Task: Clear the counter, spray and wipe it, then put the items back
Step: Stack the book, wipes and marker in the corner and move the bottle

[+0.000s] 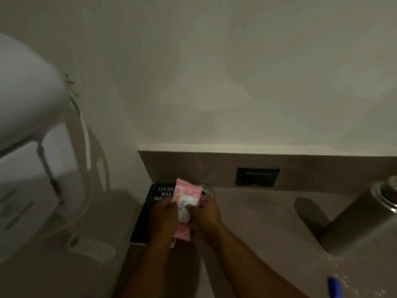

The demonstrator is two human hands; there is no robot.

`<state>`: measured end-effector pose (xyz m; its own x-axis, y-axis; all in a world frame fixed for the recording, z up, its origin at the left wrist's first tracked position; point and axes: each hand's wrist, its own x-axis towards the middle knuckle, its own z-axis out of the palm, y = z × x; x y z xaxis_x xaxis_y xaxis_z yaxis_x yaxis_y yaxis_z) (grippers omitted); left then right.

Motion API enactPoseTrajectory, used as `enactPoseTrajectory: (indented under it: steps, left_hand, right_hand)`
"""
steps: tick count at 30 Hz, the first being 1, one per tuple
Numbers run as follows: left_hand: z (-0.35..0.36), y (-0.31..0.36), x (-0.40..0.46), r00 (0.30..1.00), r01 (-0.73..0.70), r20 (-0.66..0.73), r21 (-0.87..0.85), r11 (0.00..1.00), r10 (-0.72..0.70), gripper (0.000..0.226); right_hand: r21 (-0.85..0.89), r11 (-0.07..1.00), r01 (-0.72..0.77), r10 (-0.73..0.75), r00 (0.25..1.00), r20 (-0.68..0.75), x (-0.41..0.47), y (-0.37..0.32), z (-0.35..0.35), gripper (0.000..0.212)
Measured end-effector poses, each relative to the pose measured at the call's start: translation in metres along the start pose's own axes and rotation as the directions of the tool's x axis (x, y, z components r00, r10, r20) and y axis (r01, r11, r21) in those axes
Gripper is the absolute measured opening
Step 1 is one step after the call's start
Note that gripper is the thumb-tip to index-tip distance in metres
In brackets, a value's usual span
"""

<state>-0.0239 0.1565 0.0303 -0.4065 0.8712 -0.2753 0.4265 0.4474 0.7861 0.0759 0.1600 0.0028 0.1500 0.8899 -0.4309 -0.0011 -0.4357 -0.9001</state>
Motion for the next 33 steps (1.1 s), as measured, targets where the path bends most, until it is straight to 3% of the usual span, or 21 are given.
enactPoseTrajectory:
  steps: [6,13,15,17,21,26,31,33]
  left_hand:
    - [-0.017,-0.025,0.054,0.995,0.083,-0.051,0.043,0.996,-0.081,0.033]
    - [-0.02,-0.047,0.064,0.99,0.109,-0.099,0.114,0.988,-0.098,0.038]
    - [-0.02,-0.052,0.053,0.992,0.06,-0.114,0.11,0.992,-0.047,0.039]
    - [-0.019,-0.059,0.035,0.989,-0.045,-0.125,0.216,0.975,0.074,0.042]
    - [-0.001,-0.072,-0.024,0.914,-0.337,-0.147,0.241,0.91,0.377,0.033]
    - [0.053,-0.067,-0.128,0.899,-0.421,0.203,0.15,0.895,0.389,0.022]
    - [0.11,-0.049,-0.209,0.743,-0.547,0.548,0.165,0.821,0.384,0.02]
    - [0.132,-0.041,-0.231,0.686,-0.587,0.644,0.214,0.781,0.339,0.023]
  right_hand:
    - [-0.101,0.995,0.017,-0.009,0.996,0.083,0.035,0.002,0.066,0.034]
    - [0.008,0.996,-0.089,0.088,0.993,0.077,0.034,0.01,0.103,0.025]
    - [0.002,0.997,-0.077,0.077,0.993,0.094,0.029,0.008,0.101,0.021]
    - [0.007,0.999,-0.045,0.044,0.995,0.092,0.019,0.006,0.088,0.02]
    - [-0.098,0.993,0.071,-0.083,0.989,-0.124,-0.011,0.022,0.017,0.019]
    - [-0.238,0.969,-0.059,-0.05,0.903,-0.426,-0.066,0.058,-0.119,0.016]
    - [-0.391,0.899,-0.197,-0.102,0.775,-0.624,-0.121,0.077,-0.238,0.012]
    - [-0.448,0.826,-0.342,-0.016,0.781,-0.625,-0.132,0.086,-0.269,0.016]
